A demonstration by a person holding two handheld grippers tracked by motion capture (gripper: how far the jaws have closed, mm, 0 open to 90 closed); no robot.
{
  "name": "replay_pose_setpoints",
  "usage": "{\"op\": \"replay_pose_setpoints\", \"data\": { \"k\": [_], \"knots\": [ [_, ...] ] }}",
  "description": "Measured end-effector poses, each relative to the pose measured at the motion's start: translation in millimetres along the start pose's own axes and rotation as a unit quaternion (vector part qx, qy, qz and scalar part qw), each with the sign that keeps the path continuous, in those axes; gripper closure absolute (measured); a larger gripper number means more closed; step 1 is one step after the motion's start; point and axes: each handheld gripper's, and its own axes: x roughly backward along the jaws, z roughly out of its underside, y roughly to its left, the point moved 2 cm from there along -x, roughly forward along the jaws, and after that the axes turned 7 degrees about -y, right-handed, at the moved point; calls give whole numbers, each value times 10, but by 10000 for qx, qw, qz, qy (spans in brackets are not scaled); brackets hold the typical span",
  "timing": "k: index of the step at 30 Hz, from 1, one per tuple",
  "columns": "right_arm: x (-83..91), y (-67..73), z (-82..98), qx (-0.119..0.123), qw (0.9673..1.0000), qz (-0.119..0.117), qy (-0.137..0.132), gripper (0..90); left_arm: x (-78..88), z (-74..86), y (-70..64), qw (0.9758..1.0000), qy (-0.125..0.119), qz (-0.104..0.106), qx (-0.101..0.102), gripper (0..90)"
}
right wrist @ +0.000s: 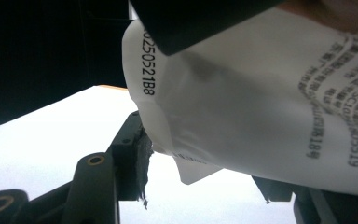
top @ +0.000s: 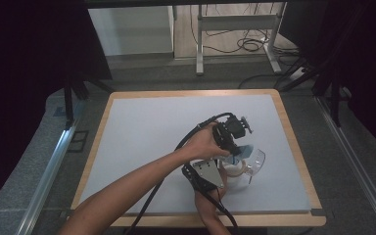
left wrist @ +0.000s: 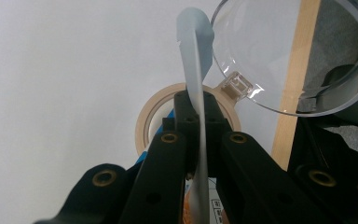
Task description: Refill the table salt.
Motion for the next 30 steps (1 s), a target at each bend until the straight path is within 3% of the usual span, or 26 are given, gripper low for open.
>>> {"op": "replay_pose_setpoints", "data": {
  "k": [30],
  "knots": [
    [5,4,-9,-54,10000,-6,-18,453,-10,-3,2,10000,63,68,-25,900]
  ]
}}
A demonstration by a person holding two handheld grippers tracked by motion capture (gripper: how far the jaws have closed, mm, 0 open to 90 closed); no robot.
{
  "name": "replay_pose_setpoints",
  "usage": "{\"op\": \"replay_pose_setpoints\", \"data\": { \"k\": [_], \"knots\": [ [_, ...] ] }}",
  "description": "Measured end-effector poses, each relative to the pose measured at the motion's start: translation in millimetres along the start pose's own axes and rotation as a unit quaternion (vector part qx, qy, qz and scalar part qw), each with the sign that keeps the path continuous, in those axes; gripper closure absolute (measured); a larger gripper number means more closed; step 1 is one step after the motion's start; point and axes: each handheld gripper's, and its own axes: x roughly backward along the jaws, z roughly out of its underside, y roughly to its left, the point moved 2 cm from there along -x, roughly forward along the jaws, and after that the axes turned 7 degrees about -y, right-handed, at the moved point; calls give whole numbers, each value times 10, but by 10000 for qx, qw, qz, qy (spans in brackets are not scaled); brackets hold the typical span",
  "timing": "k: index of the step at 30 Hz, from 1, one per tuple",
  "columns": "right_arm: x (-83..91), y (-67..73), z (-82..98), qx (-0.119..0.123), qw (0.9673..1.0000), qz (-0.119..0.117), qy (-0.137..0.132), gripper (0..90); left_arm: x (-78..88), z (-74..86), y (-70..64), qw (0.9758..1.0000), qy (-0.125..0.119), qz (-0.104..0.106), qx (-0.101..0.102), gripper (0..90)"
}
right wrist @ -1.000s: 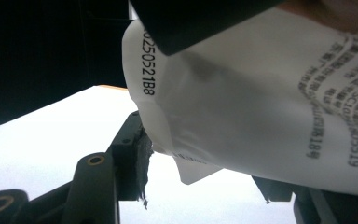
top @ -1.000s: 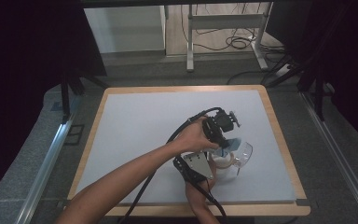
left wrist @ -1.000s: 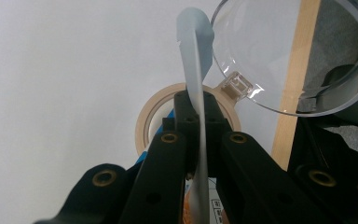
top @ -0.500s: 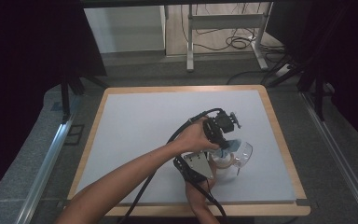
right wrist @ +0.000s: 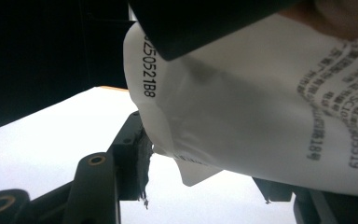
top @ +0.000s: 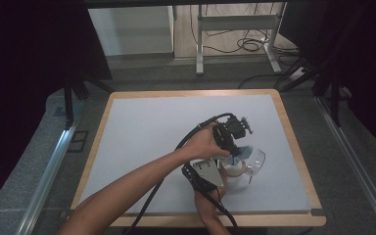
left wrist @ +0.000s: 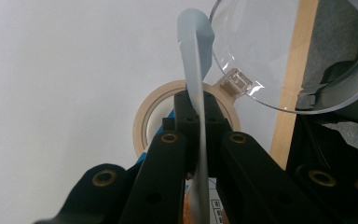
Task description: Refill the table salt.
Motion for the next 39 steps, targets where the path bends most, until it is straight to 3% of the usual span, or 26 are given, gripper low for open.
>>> {"op": "replay_pose_setpoints", "data": {
  "k": [21,28,39],
  "knots": [
    [-19,-24,14,-50,10000,50,-3,454,-45,-14,13,10000,64,31,-4,900],
    [-17,-33,20,70,10000,37,36,455,-62,6,20,9999,65,104,34,900],
    [-15,-13,35,50,10000,10,2,456,-24,1,28,10000,8,65,33,900]
  ]
}}
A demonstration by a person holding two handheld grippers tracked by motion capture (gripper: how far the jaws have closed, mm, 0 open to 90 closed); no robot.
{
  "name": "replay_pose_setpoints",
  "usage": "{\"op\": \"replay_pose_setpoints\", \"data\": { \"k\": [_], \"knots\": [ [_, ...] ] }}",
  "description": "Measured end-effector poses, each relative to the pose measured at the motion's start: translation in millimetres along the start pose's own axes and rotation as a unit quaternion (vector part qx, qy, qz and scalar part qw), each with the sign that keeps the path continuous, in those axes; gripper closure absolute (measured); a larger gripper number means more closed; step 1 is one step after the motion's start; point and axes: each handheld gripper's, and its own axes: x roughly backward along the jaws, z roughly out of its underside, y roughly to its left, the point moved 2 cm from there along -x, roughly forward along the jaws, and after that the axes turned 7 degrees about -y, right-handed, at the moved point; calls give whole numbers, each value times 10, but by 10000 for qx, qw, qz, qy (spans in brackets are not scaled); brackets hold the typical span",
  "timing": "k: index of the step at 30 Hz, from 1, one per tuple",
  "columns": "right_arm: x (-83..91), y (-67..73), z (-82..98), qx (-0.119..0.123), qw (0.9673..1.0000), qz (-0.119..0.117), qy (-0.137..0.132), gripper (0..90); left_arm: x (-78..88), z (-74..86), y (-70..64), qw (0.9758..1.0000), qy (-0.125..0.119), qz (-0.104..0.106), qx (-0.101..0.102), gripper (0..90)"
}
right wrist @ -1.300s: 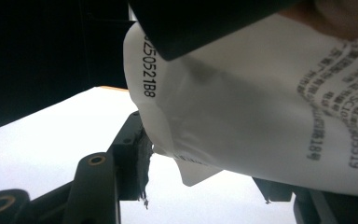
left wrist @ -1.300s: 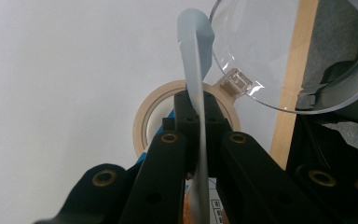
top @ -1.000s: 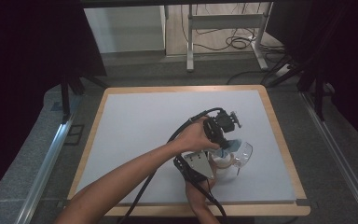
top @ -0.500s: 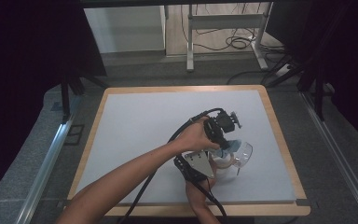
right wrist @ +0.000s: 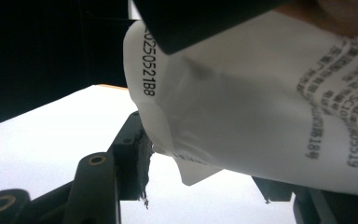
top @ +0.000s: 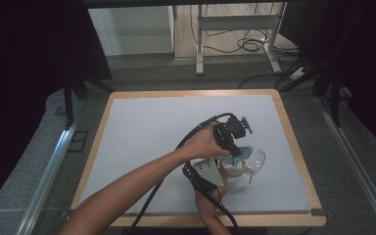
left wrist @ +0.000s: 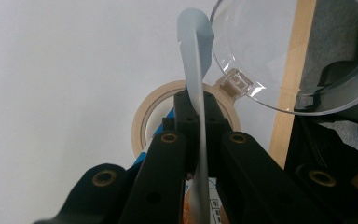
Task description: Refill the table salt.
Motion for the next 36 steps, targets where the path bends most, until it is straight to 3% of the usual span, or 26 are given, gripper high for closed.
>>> {"op": "replay_pose_setpoints", "data": {
  "k": [16,36],
  "knots": [
    [8,3,1,-123,9999,24,-54,455,-27,-12,-20,10000,75,-2,-20,900],
    [13,7,17,-31,10000,10,-27,454,6,4,-5,10000,-29,35,-14,900]
  ]
}}
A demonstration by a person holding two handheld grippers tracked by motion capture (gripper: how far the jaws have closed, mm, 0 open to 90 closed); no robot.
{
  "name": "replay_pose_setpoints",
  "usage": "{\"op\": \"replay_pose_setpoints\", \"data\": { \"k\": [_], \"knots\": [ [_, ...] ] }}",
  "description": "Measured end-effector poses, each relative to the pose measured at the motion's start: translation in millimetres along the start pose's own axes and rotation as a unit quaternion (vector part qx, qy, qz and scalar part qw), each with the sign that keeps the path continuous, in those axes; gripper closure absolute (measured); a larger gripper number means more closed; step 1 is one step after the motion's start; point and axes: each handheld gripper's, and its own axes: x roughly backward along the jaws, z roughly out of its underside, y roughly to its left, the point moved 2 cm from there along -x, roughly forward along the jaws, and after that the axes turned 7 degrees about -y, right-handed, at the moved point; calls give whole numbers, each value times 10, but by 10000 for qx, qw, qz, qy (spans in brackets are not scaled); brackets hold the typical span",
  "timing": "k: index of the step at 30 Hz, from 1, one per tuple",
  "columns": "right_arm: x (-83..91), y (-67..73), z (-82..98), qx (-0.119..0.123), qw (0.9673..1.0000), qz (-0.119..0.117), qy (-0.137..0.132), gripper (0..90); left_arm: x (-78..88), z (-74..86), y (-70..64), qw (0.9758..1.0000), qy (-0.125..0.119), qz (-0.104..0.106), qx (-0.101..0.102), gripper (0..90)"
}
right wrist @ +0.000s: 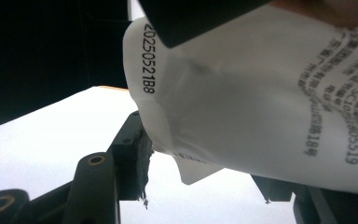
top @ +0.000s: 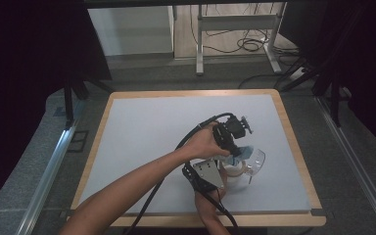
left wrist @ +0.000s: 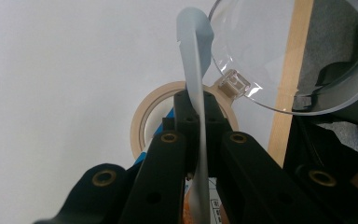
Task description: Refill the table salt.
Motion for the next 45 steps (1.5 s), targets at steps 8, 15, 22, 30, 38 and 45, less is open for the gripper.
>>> {"op": "replay_pose_setpoints", "data": {
  "k": [8,15,22,30,38,45],
  "knots": [
    [1,-3,-4,-36,10000,22,-4,455,-20,-10,-15,10000,64,-16,-13,900],
    [-13,0,-58,-58,9999,72,-70,452,25,-42,-15,10000,75,-21,-7,900],
    [-20,7,-61,-122,9998,133,-87,451,1,-51,-16,9998,168,-16,-60,900],
    [-34,7,-58,-148,9997,151,-95,451,-2,-53,-10,9997,215,-19,-81,900],
    [-33,20,-64,-154,9997,155,-107,450,5,-47,-13,9997,220,-20,-83,900],
    [-31,21,-68,-152,9997,148,-98,450,13,-47,-11,9997,210,-23,-96,900]
  ]
}}
